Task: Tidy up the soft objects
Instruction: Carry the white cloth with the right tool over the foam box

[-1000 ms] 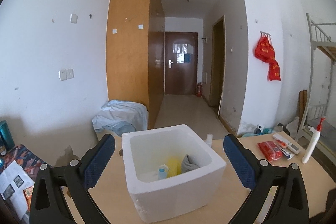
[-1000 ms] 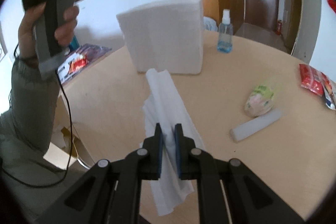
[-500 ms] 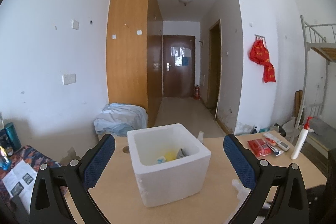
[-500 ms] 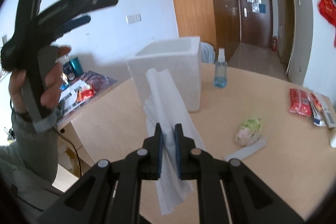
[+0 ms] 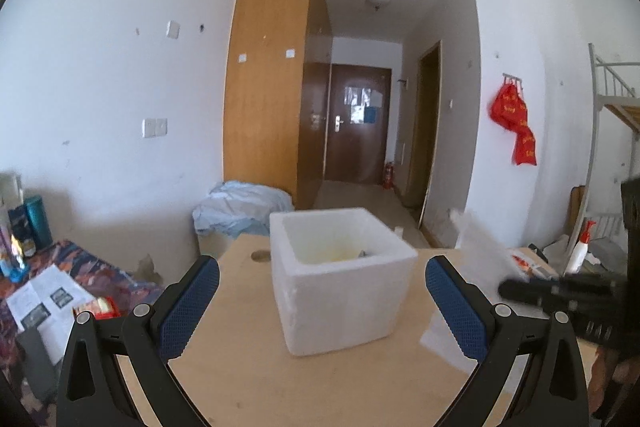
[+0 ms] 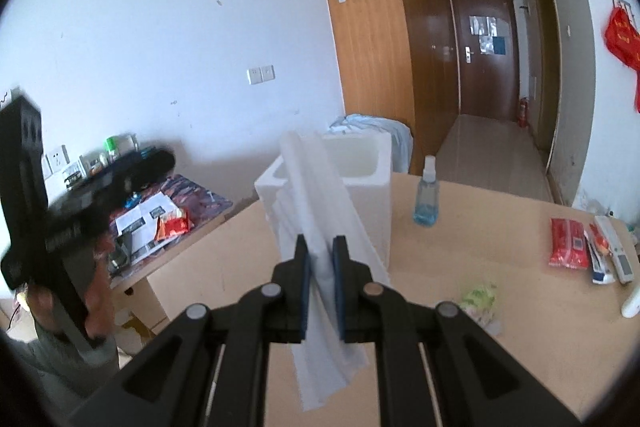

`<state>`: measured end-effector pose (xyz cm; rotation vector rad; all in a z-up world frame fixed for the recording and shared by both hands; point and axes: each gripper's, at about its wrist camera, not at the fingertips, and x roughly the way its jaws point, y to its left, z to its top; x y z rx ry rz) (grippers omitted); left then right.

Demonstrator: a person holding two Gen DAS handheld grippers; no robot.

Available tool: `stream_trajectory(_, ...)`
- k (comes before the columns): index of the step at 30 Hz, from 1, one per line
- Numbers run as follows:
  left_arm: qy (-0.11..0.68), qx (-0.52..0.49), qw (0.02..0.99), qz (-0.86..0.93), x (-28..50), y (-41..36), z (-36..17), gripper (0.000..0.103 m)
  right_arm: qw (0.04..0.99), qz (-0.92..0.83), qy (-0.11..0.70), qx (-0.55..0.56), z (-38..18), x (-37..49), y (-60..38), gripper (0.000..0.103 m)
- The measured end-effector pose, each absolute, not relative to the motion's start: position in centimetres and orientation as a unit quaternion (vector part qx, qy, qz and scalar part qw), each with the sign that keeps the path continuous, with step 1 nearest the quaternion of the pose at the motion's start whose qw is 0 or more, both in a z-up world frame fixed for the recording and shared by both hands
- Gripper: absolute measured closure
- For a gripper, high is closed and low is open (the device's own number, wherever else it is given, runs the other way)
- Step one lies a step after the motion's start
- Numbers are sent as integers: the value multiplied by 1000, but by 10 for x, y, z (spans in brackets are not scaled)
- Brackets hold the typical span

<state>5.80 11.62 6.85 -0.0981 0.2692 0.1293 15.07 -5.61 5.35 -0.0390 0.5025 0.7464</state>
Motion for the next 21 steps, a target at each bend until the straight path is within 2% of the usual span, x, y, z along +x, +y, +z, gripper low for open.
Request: stream_trajectory(21, 154, -40, 983, 87, 78, 134, 41, 0, 906, 367, 209, -24, 102, 230, 14, 90)
